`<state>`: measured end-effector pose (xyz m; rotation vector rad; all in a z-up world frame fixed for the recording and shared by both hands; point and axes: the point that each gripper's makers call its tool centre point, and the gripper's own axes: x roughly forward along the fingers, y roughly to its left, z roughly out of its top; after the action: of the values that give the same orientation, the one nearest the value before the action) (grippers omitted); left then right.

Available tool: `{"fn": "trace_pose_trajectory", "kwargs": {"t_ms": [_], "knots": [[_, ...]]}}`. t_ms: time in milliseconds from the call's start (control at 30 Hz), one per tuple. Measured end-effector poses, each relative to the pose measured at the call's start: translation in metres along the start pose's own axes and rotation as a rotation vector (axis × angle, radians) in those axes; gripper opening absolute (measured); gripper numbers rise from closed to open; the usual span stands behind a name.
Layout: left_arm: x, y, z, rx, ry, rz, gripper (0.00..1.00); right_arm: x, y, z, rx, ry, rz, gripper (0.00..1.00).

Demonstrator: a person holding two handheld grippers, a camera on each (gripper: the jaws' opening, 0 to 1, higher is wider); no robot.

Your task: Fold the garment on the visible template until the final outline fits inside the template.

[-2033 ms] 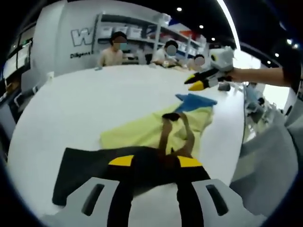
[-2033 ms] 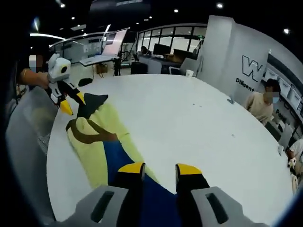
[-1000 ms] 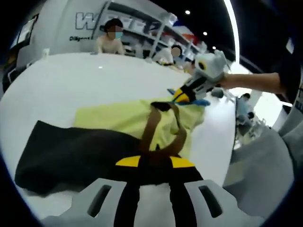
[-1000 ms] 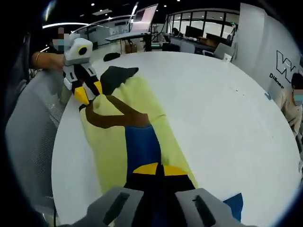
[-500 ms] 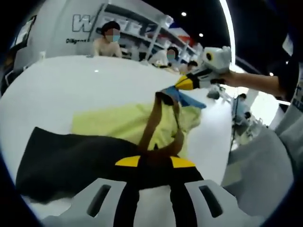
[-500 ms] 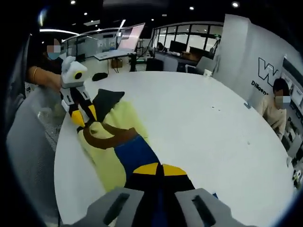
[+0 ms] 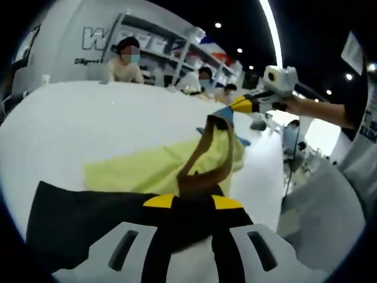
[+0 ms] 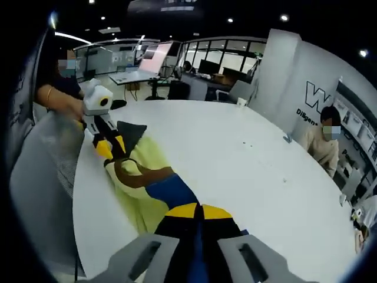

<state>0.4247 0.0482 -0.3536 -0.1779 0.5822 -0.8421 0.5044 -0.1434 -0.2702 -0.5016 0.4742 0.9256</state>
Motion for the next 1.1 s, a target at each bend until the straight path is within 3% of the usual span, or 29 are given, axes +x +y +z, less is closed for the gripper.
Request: {"fn": "trace_pose_trajectory", "kwargs": {"t_ms": [200,533,667,767,933,1100], "knots": [[0.011,-0.012,-0.004,-0.013,0.033,-0.052,0.21,-0.014,0.002,-0.002,0.01,-0.013,-0.025,0.0],[0.026,-0.007,-0.025,0.021,0.104,-0.044,0.21,-0.032,0.018,-0.035,0.109,-0.003,-0.054,0.0],[0.029,-0.01,-0.022,0.056,0.115,-0.038,0.15,-0.036,0.018,-0.044,0.147,-0.01,-0.075,0.0],[0.028,-0.01,-0.021,0.083,0.112,-0.034,0.04,-0.037,0.021,-0.042,0.148,-0.009,-0.079,0.0],[0.023,-0.012,-0.017,0.118,0.098,-0.02,0.02,-0.038,0.019,-0.037,0.165,-0.033,-0.084,0.0],[0.008,-0.01,0.002,0.143,0.045,0.017,0.02,-0.038,0.015,-0.029,0.169,-0.053,-0.09,0.0]]}}
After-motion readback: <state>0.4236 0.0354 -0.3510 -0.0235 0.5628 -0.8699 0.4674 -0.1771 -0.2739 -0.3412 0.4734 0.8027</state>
